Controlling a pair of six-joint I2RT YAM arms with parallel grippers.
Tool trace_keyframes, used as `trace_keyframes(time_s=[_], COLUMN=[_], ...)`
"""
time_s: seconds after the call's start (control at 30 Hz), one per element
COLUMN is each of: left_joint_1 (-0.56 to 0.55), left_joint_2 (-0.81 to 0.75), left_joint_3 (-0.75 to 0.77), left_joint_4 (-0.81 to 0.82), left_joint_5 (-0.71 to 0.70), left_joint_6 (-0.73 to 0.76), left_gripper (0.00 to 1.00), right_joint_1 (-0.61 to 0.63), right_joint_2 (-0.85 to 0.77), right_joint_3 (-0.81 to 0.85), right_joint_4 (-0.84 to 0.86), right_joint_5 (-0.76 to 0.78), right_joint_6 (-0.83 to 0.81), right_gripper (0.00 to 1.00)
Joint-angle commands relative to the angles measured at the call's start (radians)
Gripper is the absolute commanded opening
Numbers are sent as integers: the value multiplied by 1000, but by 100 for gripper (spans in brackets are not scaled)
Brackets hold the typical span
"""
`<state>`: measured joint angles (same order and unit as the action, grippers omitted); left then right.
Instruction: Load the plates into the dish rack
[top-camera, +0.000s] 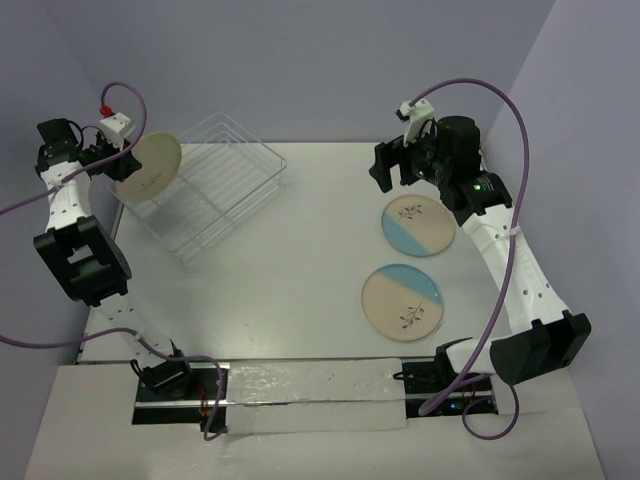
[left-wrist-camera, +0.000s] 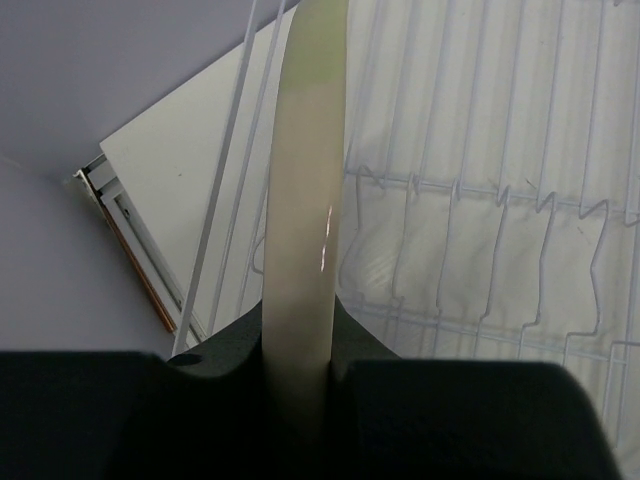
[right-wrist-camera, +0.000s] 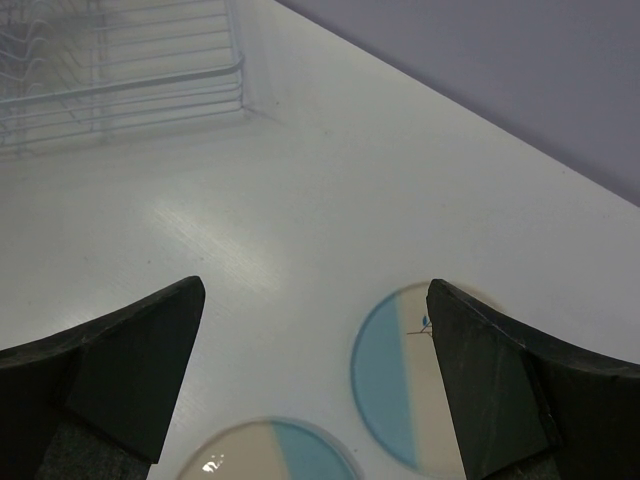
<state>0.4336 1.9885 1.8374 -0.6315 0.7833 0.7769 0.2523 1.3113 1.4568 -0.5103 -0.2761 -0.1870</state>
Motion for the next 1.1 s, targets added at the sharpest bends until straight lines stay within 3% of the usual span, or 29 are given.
trace_keyframes(time_s=[0.0,0.4,0.43,0.5,0.53,0.6,0.63,0.87,0.97,1.07], left_joint_1=[-44,-62,-62,-63,-64,-67,-70,-76,-85,-88], left_joint_2=[8,71,72,73,70,61,58,19,-35,-89], left_joint_3=[77,84,86,95,96,90,89,71,86,76], left_joint_4=[80,126,131,113,106,118,128,179,278,388], left_joint_5=[-7,-104,-110,-106,-103,-124,-137,-166,-231,-307], left_joint_6=[67,20,6,11,16,2,-5,-54,-152,-324], left_gripper=[0,3,9,30,35,61,68,73,74,84], right_joint_1=[-2,-4,-4,-4,-4,-4,-4,-5,-4,-4], right_joint_2=[-4,22,21,17,16,10,8,-14,-11,3], right_joint_3=[-12,-23,-25,-29,-31,-39,-43,-68,-67,-67], right_joint_4=[44,46,47,49,50,52,53,65,78,95], right_joint_5=[8,-3,-3,0,1,10,13,27,95,168], right_joint_6=[11,42,42,42,43,45,47,56,113,196], right_gripper=[100,100,100,100,100,100,100,100,100,100])
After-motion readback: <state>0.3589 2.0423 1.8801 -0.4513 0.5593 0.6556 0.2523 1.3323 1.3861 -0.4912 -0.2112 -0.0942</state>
